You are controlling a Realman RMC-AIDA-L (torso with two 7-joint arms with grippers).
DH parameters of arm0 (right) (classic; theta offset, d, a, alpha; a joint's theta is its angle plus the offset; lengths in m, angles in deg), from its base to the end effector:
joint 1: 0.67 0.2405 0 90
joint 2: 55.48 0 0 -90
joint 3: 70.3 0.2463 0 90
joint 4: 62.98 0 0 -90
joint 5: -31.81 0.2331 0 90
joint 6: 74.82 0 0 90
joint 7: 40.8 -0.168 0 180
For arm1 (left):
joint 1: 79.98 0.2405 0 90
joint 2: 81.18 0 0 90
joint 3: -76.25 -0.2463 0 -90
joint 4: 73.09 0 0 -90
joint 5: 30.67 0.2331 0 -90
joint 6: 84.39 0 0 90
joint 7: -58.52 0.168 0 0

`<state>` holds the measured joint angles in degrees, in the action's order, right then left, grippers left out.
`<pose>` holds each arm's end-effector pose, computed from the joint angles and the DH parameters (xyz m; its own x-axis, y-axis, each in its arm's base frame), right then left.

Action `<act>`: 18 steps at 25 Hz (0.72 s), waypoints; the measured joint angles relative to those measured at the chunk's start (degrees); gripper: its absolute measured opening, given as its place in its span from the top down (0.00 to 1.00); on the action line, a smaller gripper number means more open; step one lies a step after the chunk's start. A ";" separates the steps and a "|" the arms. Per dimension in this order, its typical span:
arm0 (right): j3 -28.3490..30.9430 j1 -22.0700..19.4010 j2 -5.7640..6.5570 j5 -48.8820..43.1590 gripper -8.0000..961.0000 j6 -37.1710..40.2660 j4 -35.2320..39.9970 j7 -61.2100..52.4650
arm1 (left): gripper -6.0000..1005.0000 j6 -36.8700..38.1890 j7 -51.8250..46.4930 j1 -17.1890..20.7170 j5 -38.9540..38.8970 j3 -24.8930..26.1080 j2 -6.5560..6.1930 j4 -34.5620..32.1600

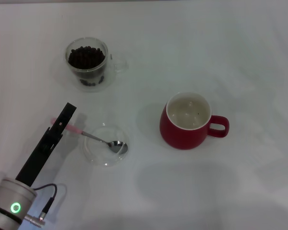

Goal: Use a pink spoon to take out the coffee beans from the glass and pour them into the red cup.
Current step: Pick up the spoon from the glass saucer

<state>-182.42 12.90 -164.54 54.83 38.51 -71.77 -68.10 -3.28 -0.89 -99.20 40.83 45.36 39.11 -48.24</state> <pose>0.3712 0.2224 0.1112 0.6275 0.3964 -0.6702 -0.6217 -0.2632 -0.7377 -0.3129 0.2189 -0.1285 -0.2546 0.4382 0.8621 0.9418 -0.0899 0.3238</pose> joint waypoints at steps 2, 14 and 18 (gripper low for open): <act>-0.01 0.04 0.00 0.01 0.21 -0.09 0.00 0.03 | 0.38 0.02 0.05 0.03 0.08 0.01 0.01 0.02; 0.07 0.42 -0.12 0.09 0.21 -0.09 0.11 0.33 | 0.46 -0.60 -0.06 -0.01 0.14 -0.34 -0.07 0.02; 0.07 0.51 -0.34 0.10 0.21 -0.09 0.31 1.26 | 0.65 -1.44 0.00 0.39 0.13 -0.11 -0.07 0.03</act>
<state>-182.35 13.41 -164.89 54.93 38.42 -71.46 -66.84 -4.71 -0.89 -98.81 40.96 45.25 39.04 -48.21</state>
